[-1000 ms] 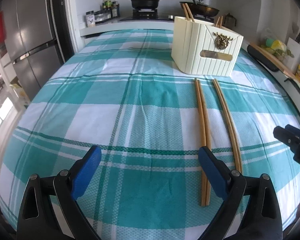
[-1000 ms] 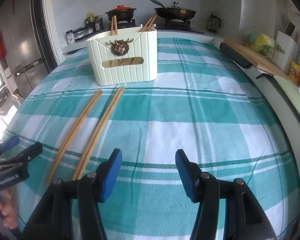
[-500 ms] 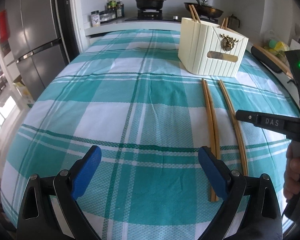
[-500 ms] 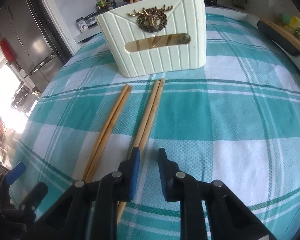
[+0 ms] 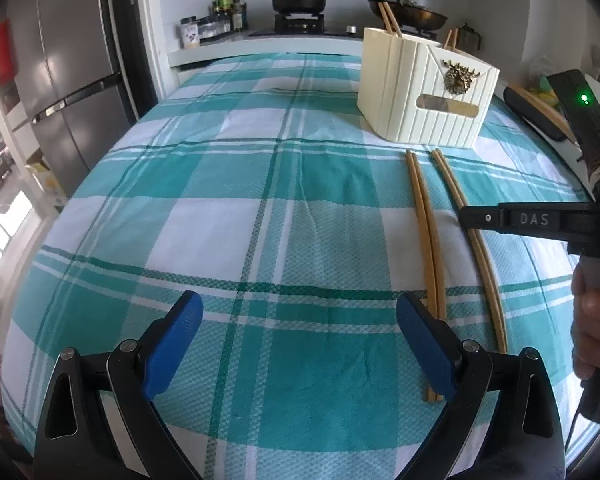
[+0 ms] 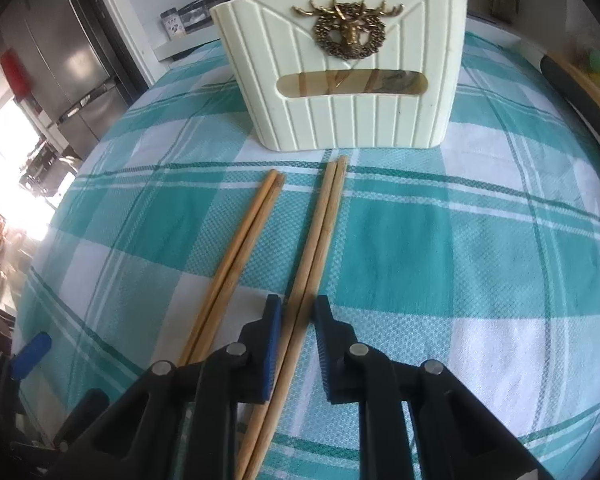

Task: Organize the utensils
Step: 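Grasp one wooden chopstick with the left tool while the right tool grasps another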

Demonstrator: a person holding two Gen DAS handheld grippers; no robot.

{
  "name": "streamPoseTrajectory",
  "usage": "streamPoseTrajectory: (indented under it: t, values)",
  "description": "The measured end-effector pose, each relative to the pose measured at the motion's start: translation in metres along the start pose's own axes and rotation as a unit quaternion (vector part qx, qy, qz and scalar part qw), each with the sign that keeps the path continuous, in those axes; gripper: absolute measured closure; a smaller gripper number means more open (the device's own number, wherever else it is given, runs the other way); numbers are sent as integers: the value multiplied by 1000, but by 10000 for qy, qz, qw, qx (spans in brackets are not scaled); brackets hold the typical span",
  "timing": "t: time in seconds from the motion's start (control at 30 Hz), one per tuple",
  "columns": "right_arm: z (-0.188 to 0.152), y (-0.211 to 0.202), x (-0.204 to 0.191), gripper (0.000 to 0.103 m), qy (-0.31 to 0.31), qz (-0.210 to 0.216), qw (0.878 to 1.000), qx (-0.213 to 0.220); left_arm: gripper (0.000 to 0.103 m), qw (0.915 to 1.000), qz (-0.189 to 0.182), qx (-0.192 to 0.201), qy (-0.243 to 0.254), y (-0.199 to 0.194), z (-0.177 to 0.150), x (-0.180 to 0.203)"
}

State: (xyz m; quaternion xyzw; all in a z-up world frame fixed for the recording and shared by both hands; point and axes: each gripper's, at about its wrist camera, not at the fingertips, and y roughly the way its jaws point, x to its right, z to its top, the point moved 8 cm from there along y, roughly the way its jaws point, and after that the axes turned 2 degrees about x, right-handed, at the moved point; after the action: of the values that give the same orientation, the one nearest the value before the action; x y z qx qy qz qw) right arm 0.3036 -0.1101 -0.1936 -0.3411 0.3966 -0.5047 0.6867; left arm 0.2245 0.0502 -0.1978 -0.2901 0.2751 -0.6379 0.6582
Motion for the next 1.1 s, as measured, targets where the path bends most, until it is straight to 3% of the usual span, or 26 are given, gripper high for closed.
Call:
streamPoseTrajectory:
  t: [0.13,0.27,0.33,0.5,0.8,1.1]
  values:
    - [-8,-8,13,89,280,328,9990,85,5,9999,6,-103,-45,7,-3,-3]
    - [-16,-17,21,89,10,-88,9999,105,5,9999,-51,-115,5,11,1,1]
    - [-19,-23,28,83,131,-67,9998,131,5,9999,-73,-113,37,13,4,4]
    - [-14,-34,37,83,228,-20,9990,397,5,9997,-117,-129,153,22,12,14]
    - [-6,-13,36,89,-277,-478,9985,54,5,9984,-134,-121,528,32,22,33]
    - [-14,-20,40,89,-520,-811,9951,201,5,9956,-288,-176,879,51,37,55]
